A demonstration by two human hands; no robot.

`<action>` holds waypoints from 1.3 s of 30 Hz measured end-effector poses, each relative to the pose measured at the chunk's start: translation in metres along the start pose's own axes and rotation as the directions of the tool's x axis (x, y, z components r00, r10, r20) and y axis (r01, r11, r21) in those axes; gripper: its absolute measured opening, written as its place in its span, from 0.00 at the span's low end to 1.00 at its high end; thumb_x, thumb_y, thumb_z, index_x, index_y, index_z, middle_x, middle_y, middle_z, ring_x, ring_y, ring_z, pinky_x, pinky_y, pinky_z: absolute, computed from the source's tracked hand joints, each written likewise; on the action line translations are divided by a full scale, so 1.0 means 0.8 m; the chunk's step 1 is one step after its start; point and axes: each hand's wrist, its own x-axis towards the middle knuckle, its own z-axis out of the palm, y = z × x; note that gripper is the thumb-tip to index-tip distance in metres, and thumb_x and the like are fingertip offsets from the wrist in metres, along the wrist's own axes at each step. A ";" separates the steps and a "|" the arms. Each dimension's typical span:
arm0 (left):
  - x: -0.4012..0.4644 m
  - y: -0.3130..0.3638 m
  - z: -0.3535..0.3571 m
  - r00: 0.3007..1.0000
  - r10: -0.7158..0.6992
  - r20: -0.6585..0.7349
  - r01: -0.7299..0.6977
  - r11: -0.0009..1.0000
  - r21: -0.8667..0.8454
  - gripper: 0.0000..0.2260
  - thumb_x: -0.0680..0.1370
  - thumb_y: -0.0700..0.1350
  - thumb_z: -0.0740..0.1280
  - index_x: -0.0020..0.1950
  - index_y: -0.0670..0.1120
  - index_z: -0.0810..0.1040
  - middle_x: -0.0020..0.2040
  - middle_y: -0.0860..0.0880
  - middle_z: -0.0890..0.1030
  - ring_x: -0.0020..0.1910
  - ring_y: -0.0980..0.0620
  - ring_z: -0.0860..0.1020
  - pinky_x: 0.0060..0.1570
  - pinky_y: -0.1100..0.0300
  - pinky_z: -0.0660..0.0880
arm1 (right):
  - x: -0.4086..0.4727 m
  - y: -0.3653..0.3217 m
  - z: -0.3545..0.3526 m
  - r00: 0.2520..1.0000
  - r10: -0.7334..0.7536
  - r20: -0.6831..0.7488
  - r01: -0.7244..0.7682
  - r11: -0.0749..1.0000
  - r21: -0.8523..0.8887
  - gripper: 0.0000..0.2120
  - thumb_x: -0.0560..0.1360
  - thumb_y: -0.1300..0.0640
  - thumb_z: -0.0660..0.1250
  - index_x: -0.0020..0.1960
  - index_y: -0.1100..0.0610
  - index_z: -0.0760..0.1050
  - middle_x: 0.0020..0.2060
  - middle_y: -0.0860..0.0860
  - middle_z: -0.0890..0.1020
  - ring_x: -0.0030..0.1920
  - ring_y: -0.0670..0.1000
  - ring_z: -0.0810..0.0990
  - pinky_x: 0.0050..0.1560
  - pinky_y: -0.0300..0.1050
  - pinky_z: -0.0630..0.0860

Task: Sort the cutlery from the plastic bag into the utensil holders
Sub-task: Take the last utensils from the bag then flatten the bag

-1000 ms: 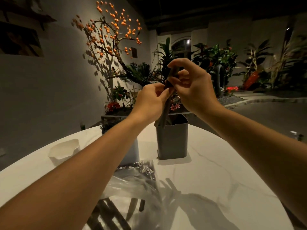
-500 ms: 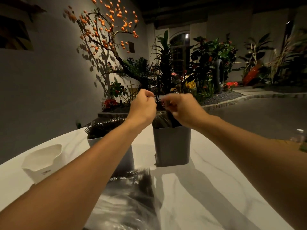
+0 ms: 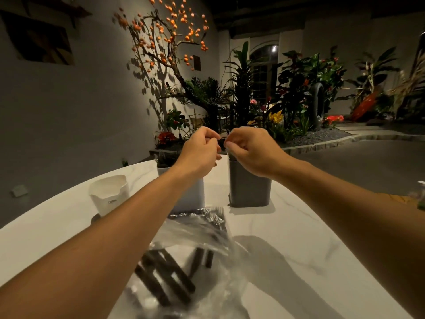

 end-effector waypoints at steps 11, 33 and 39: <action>-0.200 -0.029 -0.103 0.997 0.000 -0.081 0.017 0.979 0.205 0.18 0.83 0.41 0.57 0.36 0.40 0.78 0.27 0.46 0.77 0.24 0.52 0.77 0.26 0.58 0.76 | -0.121 -0.154 0.045 0.664 0.014 0.747 -0.283 0.930 0.234 0.13 0.82 0.59 0.61 0.43 0.61 0.81 0.41 0.58 0.86 0.41 0.54 0.86 0.48 0.48 0.84; -0.243 -0.174 -0.089 0.977 -0.019 -0.211 0.125 0.857 0.500 0.16 0.81 0.37 0.65 0.64 0.54 0.72 0.61 0.55 0.75 0.57 0.57 0.74 0.55 0.67 0.69 | -0.187 -0.114 0.186 0.828 0.251 0.501 -0.111 0.950 -0.293 0.10 0.82 0.46 0.62 0.59 0.50 0.69 0.45 0.48 0.75 0.47 0.49 0.74 0.48 0.43 0.70; -0.248 -0.172 -0.088 0.974 0.035 -0.224 0.086 0.856 0.510 0.16 0.81 0.38 0.66 0.66 0.54 0.73 0.66 0.54 0.75 0.61 0.56 0.74 0.61 0.67 0.66 | -0.190 -0.131 0.167 0.834 0.242 0.496 -0.030 0.918 -0.396 0.21 0.79 0.48 0.67 0.68 0.53 0.67 0.59 0.52 0.77 0.56 0.53 0.76 0.61 0.49 0.74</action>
